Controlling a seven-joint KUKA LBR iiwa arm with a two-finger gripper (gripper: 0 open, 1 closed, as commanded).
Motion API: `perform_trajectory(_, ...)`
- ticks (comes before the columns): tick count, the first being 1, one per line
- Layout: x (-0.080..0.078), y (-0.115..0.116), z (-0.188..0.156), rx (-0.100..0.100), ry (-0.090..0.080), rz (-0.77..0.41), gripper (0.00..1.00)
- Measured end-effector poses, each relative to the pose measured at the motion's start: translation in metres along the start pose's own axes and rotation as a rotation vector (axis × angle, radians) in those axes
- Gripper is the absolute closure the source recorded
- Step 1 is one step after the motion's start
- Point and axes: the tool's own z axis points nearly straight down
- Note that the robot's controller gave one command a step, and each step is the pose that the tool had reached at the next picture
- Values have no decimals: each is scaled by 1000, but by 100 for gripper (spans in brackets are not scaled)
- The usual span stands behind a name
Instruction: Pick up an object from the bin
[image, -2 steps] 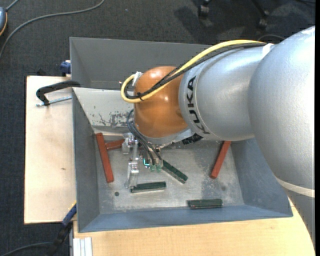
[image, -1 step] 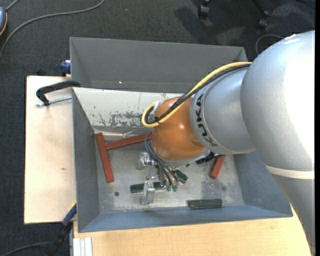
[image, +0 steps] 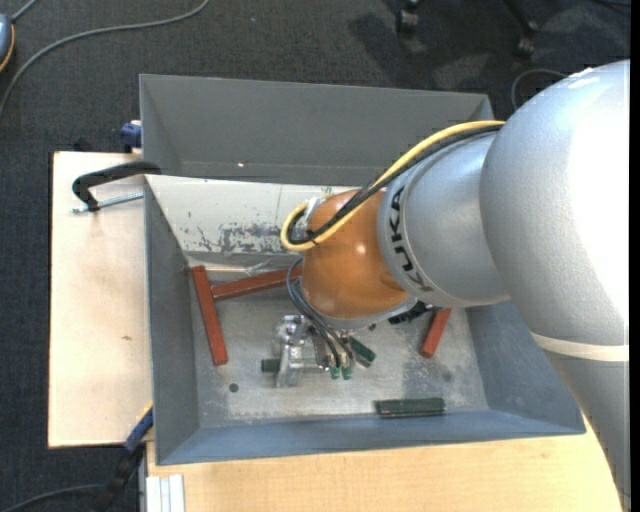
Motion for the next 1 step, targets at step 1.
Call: perform_trajectory(1,11,11,-156,-3,-13,5,100)
